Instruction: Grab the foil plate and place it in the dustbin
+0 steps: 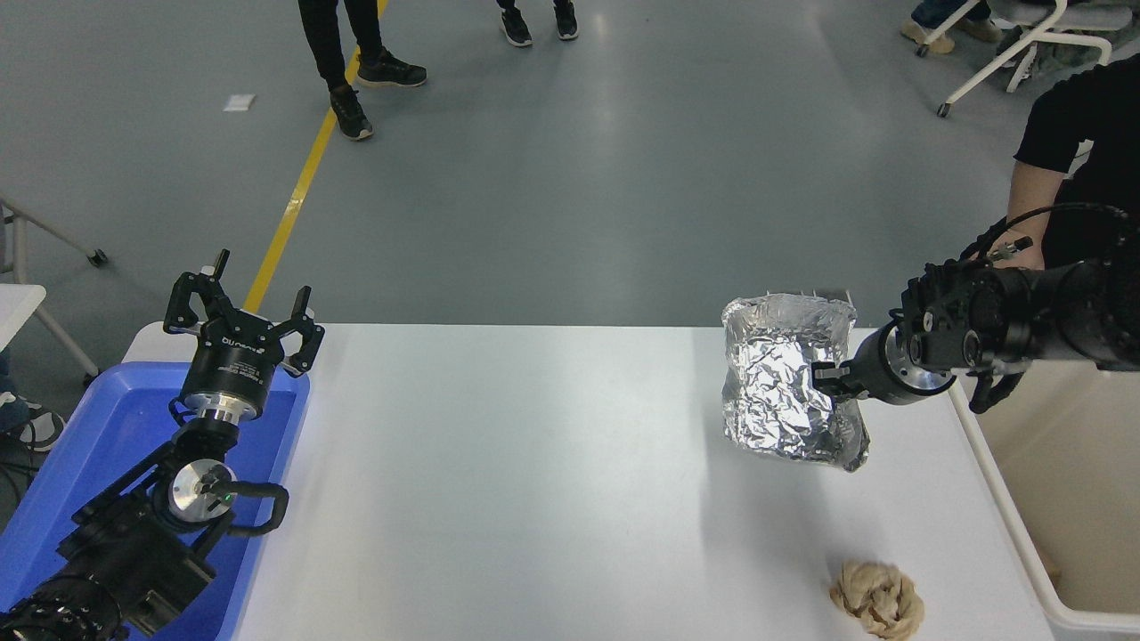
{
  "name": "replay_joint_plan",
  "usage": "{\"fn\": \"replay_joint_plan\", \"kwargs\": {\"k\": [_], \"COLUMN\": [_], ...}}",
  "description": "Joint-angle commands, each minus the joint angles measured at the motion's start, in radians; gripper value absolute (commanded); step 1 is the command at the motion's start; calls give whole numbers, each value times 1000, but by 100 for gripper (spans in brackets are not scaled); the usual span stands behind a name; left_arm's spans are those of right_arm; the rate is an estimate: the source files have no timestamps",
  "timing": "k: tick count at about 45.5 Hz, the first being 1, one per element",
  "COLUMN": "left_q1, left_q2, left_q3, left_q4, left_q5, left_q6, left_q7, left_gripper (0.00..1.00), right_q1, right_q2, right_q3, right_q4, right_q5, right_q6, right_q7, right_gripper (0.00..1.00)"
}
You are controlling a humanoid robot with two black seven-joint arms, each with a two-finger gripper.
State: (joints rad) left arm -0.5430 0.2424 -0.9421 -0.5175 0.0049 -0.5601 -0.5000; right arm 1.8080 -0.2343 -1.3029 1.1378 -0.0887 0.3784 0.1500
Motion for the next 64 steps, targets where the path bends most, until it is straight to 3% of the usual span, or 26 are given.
{"fn": "replay_joint_plan", "kwargs": {"k": [1,19,48,64], "left_q1": [0,0,0,0], "left_q2": [0,0,0,0], "left_q3": [0,0,0,0], "left_q4": [1,1,1,1], "left_q5": [0,0,0,0], "left_q6": [0,2,0,0], "left_q7": [0,0,0,0], "left_gripper": [98,98,98,98], "right_q1": [254,490,498,268], "right_q2": [-95,-174,-189,-382], "right_q3": [43,51,50,50], "right_q4": [102,140,140,-24], "right_q5": [-19,-26,-52,-63], "right_q6": [178,405,407,352], "right_q7": [13,13,11,3], "right_gripper": [0,0,0,0]}}
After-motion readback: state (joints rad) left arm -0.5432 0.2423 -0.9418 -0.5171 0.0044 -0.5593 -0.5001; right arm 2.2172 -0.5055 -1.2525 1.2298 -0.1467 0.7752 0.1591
